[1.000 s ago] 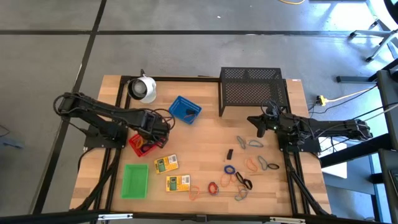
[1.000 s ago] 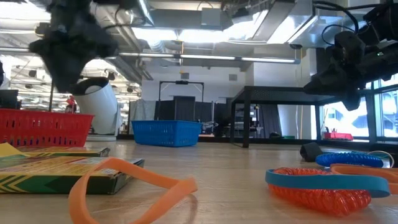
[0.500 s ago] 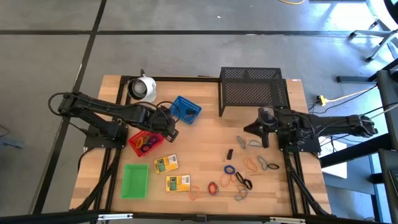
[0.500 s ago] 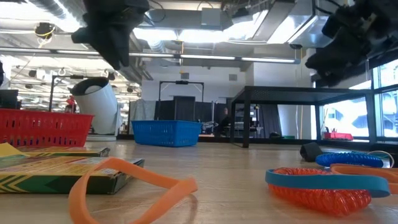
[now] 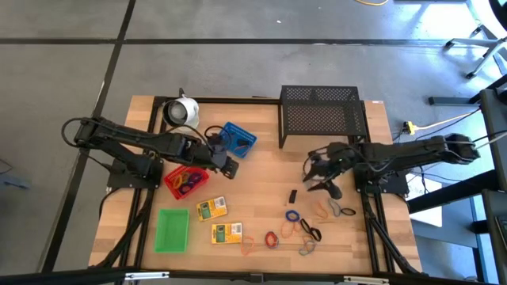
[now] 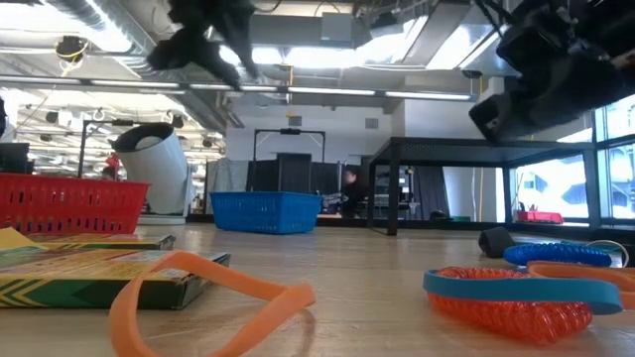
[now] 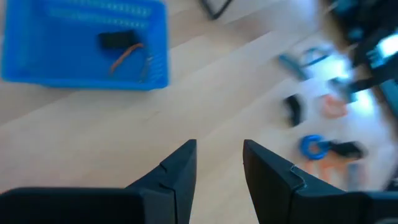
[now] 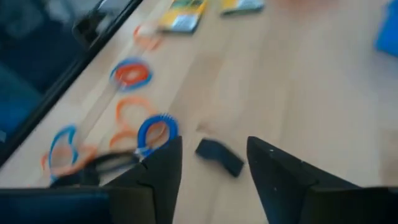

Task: Pick & Place Office Desk Supplies
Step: Put the black rubber band into the blue bin

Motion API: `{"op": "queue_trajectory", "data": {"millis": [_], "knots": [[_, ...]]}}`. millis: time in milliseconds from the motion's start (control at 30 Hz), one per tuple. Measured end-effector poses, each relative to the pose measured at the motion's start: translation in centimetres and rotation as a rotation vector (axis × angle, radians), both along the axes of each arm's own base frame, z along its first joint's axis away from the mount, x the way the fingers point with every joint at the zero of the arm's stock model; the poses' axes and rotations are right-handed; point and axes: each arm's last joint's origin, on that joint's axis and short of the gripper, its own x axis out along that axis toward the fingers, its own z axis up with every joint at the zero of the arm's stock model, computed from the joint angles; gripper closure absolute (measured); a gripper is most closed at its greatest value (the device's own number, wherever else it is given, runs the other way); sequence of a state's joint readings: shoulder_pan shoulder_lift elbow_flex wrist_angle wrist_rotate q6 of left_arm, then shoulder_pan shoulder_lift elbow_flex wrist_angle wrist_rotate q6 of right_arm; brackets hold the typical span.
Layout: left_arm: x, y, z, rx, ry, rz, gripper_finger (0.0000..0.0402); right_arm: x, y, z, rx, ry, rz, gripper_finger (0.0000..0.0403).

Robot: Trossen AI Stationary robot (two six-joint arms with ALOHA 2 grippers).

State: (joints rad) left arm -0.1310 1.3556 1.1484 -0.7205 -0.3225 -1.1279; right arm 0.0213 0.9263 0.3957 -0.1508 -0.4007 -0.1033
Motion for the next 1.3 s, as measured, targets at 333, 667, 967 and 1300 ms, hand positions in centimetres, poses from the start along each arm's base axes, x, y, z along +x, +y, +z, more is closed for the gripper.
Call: {"op": "queue_trajectory", "data": {"millis": [333, 667, 967, 1300], "knots": [[1.7, -0.2, 1.7, 0.000, -0.244, -0.032, 0.0277, 2.6, 1.8, -2.7, -0.310, 0.058, 0.232, 0.0206], [2.1, -0.3, 2.2, -0.002, -0.308, -0.029, 0.0281, 6.2, 3.1, -4.7, -0.537, 0.107, 0.316, 0.0206], [2.1, -0.3, 2.3, -0.002, -0.316, -0.029, 0.0284, 7.1, 3.6, -6.4, -0.595, 0.190, 0.311, 0.0247], [2.1, -0.3, 2.3, 0.035, -0.304, -0.062, 0.0286, 6.8, 3.9, -5.9, -0.584, 0.176, 0.314, 0.0392]]}}
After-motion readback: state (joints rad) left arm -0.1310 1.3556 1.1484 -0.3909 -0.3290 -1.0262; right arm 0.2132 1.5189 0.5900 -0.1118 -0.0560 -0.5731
